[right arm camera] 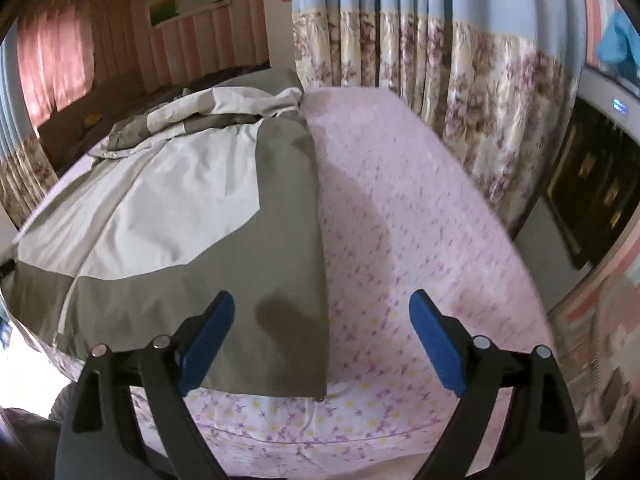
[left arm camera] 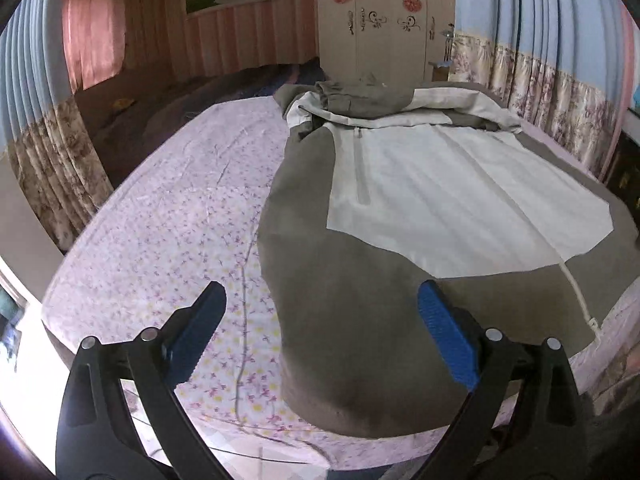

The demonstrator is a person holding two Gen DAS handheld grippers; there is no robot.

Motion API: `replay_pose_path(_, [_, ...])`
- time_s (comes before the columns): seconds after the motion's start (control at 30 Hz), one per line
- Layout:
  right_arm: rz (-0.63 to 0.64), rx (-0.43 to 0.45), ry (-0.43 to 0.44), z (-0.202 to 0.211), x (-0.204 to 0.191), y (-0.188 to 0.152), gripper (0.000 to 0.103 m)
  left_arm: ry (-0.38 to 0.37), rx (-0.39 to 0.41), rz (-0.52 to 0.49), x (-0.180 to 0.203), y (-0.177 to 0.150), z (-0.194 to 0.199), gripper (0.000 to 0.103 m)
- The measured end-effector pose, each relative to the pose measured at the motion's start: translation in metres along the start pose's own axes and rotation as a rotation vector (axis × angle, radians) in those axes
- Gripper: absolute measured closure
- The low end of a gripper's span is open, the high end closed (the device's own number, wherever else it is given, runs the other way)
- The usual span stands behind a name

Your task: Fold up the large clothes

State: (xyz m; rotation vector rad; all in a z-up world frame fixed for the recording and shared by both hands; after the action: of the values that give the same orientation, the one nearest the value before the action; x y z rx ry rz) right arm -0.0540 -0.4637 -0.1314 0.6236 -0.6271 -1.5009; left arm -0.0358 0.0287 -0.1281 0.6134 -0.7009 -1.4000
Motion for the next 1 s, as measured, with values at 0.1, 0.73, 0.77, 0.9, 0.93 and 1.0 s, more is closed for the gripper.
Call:
replay_pose_path(0.1, [-0.002, -0.011, 0.03, -0.014, -0.01, -0.005, 0.014, -0.006, -0.013, 0.012, 0.0, -0.003, -0.011, 0.007])
replay_pose_path(0.73, [0.055, 0.042, 0.115, 0.008, -0.042, 0.021, 0.08, -0.101, -0.07, -0.058, 0.035, -0.004, -0.023, 0.094])
replay_pose_path(0.77, [0.064, 0.057, 0.122, 0.016, -0.044, 0.026, 0.08, -0.104, -0.055, -0.056, 0.034, 0.002, -0.014, 0.094])
replay_pose_path(0.9, [0.132, 0.091, 0.121, 0.037, -0.059, 0.035, 0.081, -0.089, -0.007, -0.071, 0.029, 0.022, 0.019, 0.095])
replay_pose_path(0.93, [0.133, 0.101, 0.138, 0.042, -0.062, 0.037, 0.081, -0.087, -0.003, -0.062, 0.026, 0.026, 0.024, 0.096])
replay_pose_path(1.0, [0.137, 0.116, 0.159, 0.055, -0.066, 0.039, 0.081, -0.078, 0.013, -0.032, 0.016, 0.034, 0.038, 0.096])
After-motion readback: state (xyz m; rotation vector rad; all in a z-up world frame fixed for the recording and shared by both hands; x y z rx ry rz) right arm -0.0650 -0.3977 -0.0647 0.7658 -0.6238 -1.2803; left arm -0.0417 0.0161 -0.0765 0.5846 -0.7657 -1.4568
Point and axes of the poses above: each gripper's, at about its wrist camera, not at the fingertips, and z roughly against the way its jaws point, x to its right, y to its top, the point moved 6 cm from there along -z, roughly the way its jaws point, and after that the axes turned 7 degrees about z, right-handed, at the moved point
